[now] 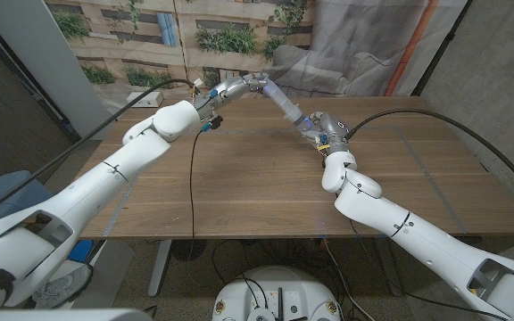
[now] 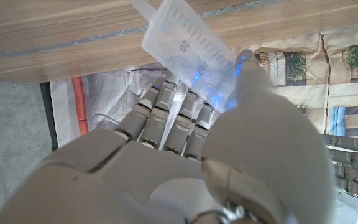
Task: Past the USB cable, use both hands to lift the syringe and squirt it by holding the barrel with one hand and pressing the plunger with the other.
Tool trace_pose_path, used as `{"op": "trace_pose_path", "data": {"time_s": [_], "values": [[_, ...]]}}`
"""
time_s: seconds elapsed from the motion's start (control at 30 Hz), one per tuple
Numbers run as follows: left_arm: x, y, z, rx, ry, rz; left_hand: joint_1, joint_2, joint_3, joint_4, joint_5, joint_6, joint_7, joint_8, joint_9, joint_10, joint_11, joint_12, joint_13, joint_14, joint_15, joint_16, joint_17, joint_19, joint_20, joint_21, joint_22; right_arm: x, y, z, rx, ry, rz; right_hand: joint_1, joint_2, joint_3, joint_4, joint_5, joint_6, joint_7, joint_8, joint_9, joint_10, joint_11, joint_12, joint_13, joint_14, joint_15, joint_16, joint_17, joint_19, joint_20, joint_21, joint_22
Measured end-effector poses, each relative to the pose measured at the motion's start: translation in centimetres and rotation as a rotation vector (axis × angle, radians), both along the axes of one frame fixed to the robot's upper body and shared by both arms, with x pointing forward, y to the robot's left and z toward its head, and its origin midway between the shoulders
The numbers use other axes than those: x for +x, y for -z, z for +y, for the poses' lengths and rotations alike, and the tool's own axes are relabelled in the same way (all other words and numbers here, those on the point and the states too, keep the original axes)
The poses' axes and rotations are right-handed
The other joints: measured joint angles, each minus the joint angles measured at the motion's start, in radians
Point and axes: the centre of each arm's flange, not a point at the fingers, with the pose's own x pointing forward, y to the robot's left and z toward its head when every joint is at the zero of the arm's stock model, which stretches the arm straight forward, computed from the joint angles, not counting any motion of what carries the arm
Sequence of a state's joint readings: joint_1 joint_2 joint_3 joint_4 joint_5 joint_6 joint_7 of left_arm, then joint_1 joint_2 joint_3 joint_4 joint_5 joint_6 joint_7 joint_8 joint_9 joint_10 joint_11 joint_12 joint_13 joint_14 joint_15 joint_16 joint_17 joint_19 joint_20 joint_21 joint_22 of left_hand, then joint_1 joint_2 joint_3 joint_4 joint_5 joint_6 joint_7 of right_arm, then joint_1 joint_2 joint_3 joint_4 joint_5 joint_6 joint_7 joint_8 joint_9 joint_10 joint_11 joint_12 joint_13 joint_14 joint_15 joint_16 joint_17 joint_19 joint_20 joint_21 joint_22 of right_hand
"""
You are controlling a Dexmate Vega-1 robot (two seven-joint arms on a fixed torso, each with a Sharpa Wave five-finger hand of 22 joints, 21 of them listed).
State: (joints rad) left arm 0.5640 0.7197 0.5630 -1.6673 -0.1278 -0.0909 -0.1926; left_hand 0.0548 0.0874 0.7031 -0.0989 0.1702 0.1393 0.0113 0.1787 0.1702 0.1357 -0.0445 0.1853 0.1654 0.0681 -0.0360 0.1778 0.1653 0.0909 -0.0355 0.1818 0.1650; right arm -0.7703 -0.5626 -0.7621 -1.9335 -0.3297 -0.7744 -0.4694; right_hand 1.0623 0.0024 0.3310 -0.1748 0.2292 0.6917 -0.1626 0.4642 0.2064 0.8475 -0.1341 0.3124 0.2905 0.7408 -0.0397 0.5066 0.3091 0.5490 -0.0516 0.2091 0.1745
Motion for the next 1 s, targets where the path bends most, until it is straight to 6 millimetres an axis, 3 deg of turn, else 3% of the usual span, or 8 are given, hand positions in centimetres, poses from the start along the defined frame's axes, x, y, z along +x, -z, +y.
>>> {"op": "trace_pose_path", "data": {"time_s": [0.03, 0.23, 1.0], "values": [[0.0, 0.0, 0.0, 0.003, 0.001, 0.0, -0.001, 0.001, 0.001, 0.001, 0.0, 0.0, 0.0, 0.0, 0.0, 0.0, 0.0, 0.004, 0.0, 0.0, 0.0, 0.0, 0.0, 0.0, 0.0, 0.0, 0.0, 0.0, 0.0, 0.0, 0.0, -0.002, -0.002, 0.0, 0.0, 0.0, 0.0, 0.0, 0.0, 0.0, 0.0, 0.0, 0.0, 0.0, -0.002, 0.0, 0.012, -0.012, -0.002, 0.0, 0.0, 0.0, 0.0, 0.0], [-0.1, -0.4, -0.2, 0.014, 0.005, -0.004, -0.008, 0.0, 0.003, 0.003, 0.0, 0.001, -0.001, 0.0, 0.0, 0.003, 0.003, 0.004, 0.0, 0.0, 0.0, 0.0, 0.0, 0.0, 0.0, 0.0, 0.0, 0.0, -0.5, 0.2, 0.006, -0.012, -0.016, 0.0, 0.0, 0.0, 0.0, 0.004, 0.0, 0.0, -0.003, 0.0, 0.008, -0.009, -0.012, 0.0, 0.012, -0.012, -0.002, 0.005, 0.0, 0.0, 0.0, 0.0], [0.1, -0.7, -1.1, 0.048, 0.015, 0.007, -0.008, 0.0, 0.007, 0.007, 0.0, 0.01, -0.002, -0.001, -0.001, 0.003, 0.003, 0.003, 0.005, 0.0, 0.0, -0.001, 0.0, 0.0, 0.0, 0.0, 0.0, 0.4, -0.9, 0.3, 0.034, -0.024, -0.04, 0.0, 0.0, 0.0, 0.0, 0.004, 0.005, 0.005, -0.005, 0.001, 0.014, -0.003, -0.017, 0.005, 0.016, -0.009, -0.006, 0.014, 0.0, 0.0, 0.006, 0.0]]}}
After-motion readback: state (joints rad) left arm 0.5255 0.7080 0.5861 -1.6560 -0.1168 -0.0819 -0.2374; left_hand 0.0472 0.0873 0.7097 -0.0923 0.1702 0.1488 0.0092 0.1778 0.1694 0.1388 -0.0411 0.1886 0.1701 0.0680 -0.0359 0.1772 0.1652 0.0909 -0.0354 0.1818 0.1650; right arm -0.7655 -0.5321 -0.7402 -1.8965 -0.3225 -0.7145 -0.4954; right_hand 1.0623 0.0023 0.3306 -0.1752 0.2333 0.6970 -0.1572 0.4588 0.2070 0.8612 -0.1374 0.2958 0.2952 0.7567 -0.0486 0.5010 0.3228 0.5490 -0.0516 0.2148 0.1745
